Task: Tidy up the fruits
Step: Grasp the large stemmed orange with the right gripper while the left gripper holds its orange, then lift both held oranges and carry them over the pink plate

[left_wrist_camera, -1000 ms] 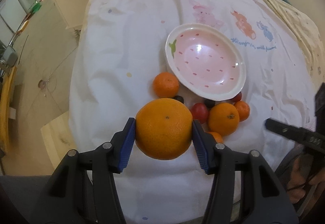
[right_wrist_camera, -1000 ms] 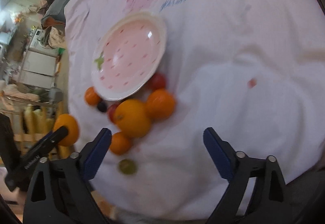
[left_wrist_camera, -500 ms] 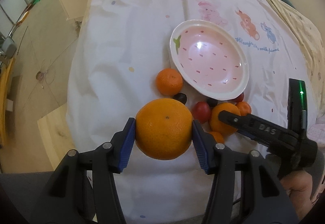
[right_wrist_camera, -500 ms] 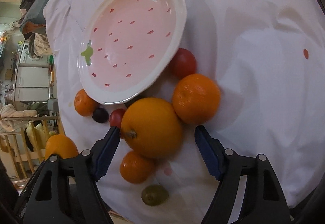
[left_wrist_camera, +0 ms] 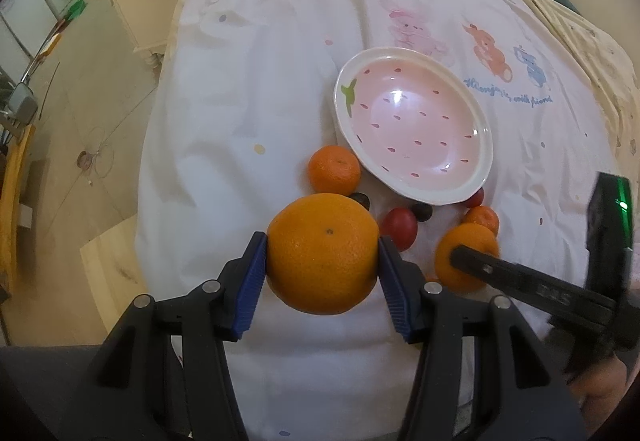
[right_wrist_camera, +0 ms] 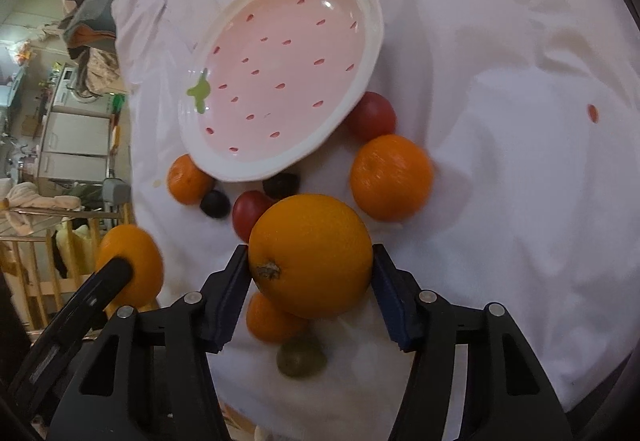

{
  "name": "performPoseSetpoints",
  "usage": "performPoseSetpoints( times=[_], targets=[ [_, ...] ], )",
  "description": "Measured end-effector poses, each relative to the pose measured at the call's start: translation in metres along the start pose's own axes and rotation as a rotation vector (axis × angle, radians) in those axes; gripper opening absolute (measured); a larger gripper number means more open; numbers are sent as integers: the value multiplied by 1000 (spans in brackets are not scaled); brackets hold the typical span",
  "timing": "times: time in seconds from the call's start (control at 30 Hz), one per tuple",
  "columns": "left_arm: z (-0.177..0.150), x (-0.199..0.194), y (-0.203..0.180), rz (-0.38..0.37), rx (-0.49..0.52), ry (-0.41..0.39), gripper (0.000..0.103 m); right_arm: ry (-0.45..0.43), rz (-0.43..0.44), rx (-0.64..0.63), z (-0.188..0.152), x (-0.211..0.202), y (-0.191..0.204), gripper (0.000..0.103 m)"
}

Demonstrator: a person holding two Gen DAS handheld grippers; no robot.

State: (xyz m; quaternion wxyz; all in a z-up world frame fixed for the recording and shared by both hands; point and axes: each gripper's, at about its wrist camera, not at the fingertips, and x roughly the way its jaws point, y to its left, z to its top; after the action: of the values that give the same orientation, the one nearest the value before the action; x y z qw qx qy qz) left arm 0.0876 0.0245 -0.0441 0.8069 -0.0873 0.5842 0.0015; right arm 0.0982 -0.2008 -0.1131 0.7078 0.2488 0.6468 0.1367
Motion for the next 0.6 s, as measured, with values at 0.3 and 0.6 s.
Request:
performPoseSetpoints(
  times=[0.3,0.6],
  targets=[
    [2,-4,-3,22,14,-56,50,-25,10,-103,-14,-36,0,61],
    [0,-11,-8,59,42,-117,50,-129,83,-158,-9,-73,-5,61]
  ],
)
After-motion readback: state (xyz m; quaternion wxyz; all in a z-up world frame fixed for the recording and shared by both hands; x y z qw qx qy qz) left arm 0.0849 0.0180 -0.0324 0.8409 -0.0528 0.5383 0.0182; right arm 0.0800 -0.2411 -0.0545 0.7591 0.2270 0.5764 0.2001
